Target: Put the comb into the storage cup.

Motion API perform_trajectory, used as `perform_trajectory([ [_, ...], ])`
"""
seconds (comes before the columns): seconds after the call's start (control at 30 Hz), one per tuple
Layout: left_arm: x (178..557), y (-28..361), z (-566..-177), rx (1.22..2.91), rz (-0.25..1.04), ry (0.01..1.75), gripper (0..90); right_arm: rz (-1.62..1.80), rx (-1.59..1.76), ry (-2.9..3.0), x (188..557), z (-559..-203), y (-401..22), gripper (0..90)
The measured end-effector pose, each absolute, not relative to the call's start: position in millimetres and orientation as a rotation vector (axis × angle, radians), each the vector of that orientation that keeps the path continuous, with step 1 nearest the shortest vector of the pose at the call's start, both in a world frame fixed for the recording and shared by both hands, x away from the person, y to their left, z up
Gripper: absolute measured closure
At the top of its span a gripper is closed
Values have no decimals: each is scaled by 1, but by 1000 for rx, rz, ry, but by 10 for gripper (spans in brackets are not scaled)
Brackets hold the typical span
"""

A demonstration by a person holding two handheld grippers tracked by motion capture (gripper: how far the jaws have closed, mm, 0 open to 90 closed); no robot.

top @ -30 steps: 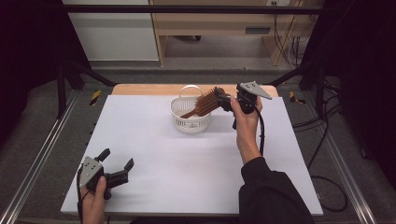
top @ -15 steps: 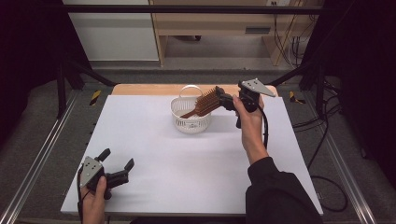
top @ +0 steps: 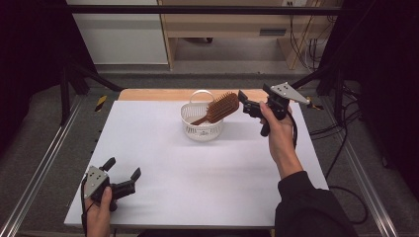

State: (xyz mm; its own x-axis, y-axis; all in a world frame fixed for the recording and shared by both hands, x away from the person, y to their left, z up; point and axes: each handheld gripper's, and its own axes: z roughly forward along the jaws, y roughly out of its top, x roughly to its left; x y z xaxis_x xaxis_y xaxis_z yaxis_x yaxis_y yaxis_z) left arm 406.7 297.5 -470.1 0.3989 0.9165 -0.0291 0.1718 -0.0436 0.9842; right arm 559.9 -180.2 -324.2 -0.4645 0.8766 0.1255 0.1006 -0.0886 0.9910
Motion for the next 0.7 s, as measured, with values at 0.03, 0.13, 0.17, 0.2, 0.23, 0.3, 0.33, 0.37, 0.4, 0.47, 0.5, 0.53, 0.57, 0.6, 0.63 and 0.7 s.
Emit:
perform_trajectory([
  [0.03, 407, 298, -470, 1511, 815, 1017, 12, 1616, 1074, 1568, 559, -323, -182, 34],
  [0.13, 407, 299, -471, 1509, 816, 1015, 12, 1622, 1072, 1549, 555, -320, -189, 33],
  [0.17, 407, 299, -471, 1508, 817, 1015, 13, 1624, 1074, 1547, 554, -320, -191, 33],
  [0.2, 407, 299, -471, 1508, 817, 1016, 14, 1627, 1076, 1539, 553, -319, -193, 32],
  [0.23, 406, 299, -471, 1508, 818, 1016, 14, 1628, 1076, 1538, 552, -319, -195, 32],
  [0.3, 406, 299, -471, 1507, 819, 1015, 14, 1627, 1074, 1532, 550, -318, -198, 30],
  [0.33, 406, 299, -471, 1507, 819, 1014, 13, 1627, 1070, 1529, 549, -317, -199, 28],
  [0.37, 406, 300, -471, 1507, 821, 1013, 14, 1628, 1069, 1529, 548, -316, -200, 27],
  [0.4, 407, 300, -471, 1508, 823, 1011, 14, 1626, 1067, 1529, 548, -316, -200, 27],
  [0.47, 407, 300, -471, 1507, 823, 1011, 14, 1625, 1063, 1531, 547, -315, -202, 26],
  [0.5, 407, 300, -471, 1507, 823, 1011, 14, 1619, 1062, 1530, 546, -315, -202, 26],
  [0.53, 407, 300, -471, 1507, 823, 1011, 14, 1612, 1058, 1530, 546, -315, -203, 26],
  [0.57, 407, 301, -471, 1505, 823, 1012, 14, 1612, 1059, 1531, 545, -315, -203, 26],
  [0.6, 407, 301, -471, 1505, 824, 1012, 14, 1611, 1059, 1529, 545, -315, -203, 26],
  [0.63, 407, 301, -471, 1505, 823, 1013, 14, 1610, 1058, 1529, 545, -315, -204, 26],
  [0.7, 407, 301, -471, 1505, 822, 1013, 14, 1607, 1064, 1526, 544, -316, -205, 28],
])
